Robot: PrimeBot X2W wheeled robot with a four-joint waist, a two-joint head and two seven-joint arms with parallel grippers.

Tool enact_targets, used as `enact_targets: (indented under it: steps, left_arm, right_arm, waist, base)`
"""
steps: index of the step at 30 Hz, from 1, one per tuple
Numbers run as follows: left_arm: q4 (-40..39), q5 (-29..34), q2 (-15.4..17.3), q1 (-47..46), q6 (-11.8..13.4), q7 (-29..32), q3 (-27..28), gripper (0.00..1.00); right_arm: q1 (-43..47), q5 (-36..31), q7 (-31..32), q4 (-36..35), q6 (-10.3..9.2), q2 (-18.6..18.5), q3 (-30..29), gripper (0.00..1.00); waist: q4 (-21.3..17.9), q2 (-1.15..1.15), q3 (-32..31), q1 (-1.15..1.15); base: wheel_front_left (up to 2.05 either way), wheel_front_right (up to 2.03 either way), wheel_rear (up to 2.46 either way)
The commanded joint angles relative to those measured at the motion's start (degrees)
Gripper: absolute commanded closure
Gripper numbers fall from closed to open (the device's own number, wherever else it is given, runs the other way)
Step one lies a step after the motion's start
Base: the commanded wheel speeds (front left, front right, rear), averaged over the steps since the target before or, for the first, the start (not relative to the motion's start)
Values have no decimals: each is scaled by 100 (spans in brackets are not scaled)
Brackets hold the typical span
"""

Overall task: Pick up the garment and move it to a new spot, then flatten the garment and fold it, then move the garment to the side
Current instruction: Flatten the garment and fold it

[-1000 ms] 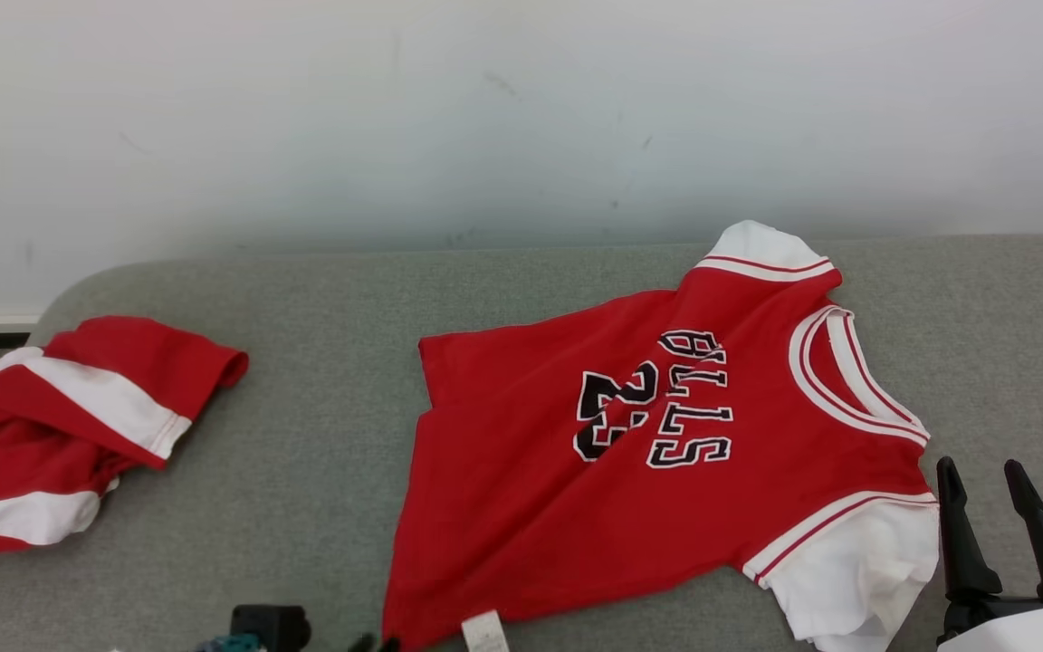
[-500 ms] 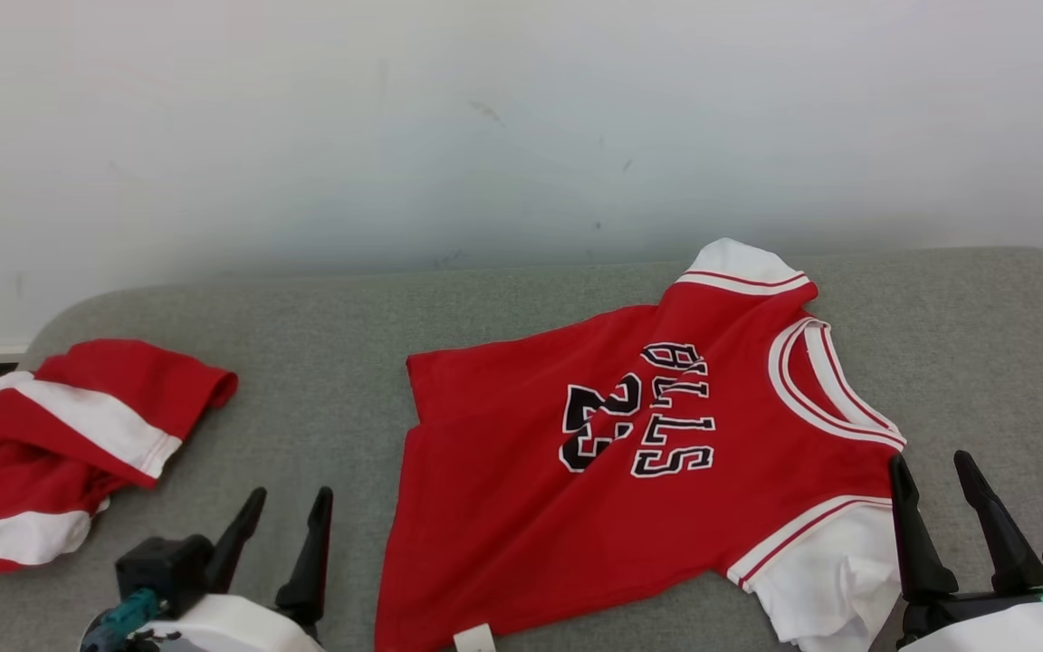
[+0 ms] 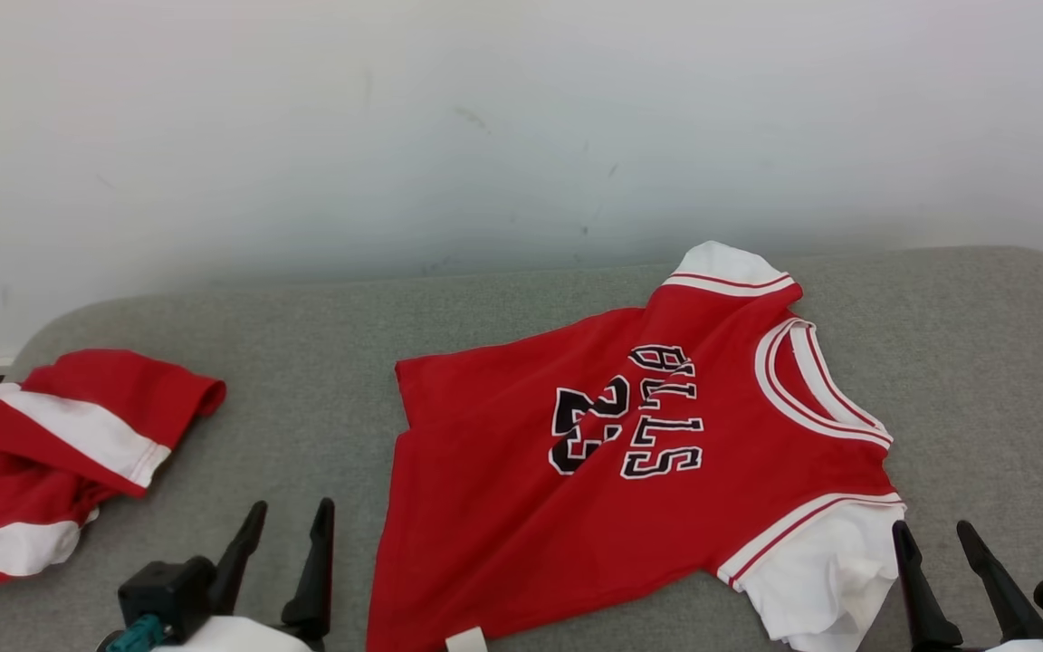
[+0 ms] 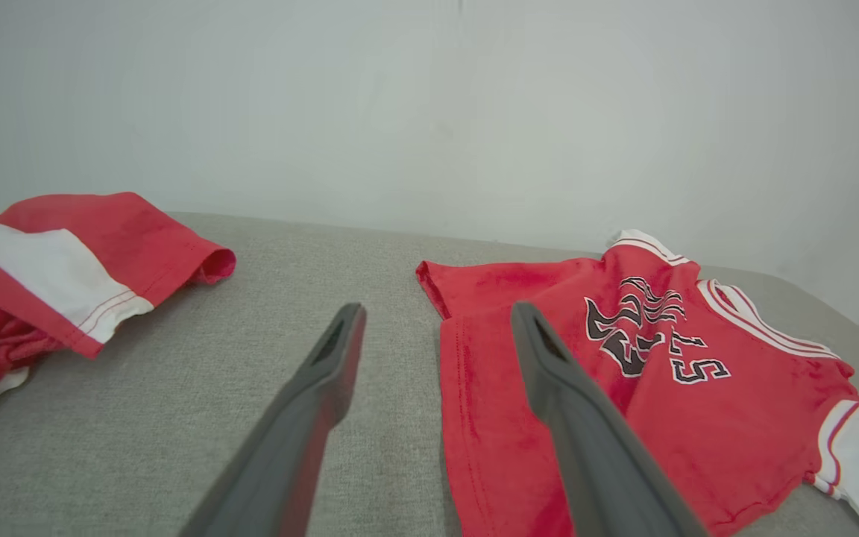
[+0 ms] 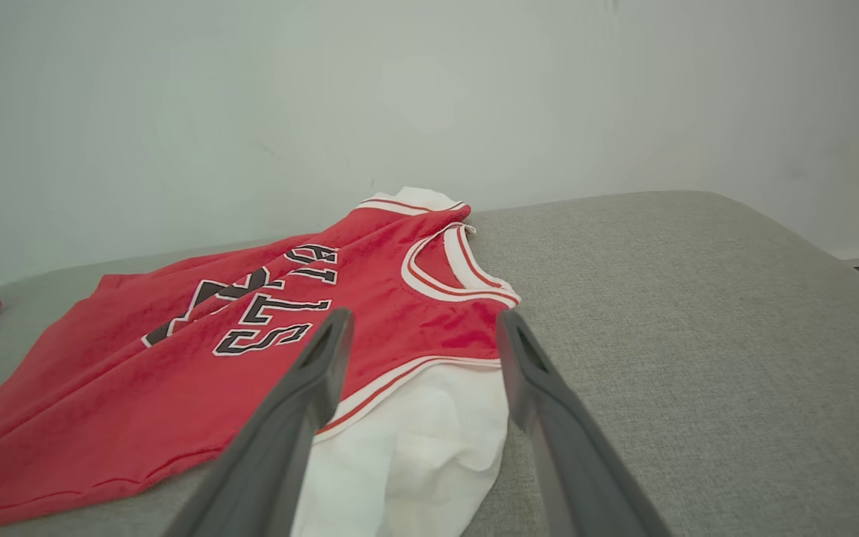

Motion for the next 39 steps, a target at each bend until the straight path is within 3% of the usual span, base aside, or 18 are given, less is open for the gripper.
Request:
enact_targets:
  steps: [1,16,25,39]
  left_arm:
    - [-14,93,-6,29,6,-32,6,0]
    - [-101,429,-210,239,-103,-45,411,0]
    - [195,453,-348,382,-393,17,309,0]
    - [713,259,-378,371,-644,1374,-350,0]
  right_arm:
    - [37,-55,21,7,-11,-36,-3,0]
    - [-37,-86,-71,-101,-11,20,-23,0]
    - [-35,-94,180,186,-11,31,11,0]
    - [-705,-140,664,1527,-12,110,328,0]
  waist:
    - [2,0,2,0]
    - [-2,0,-62,0]
    - [6,0,-49,0]
    - [89,0,121,0]
  base:
    - [0,0,0]
    - [0,0,0]
    - [0,0,0]
    - [0,0,0]
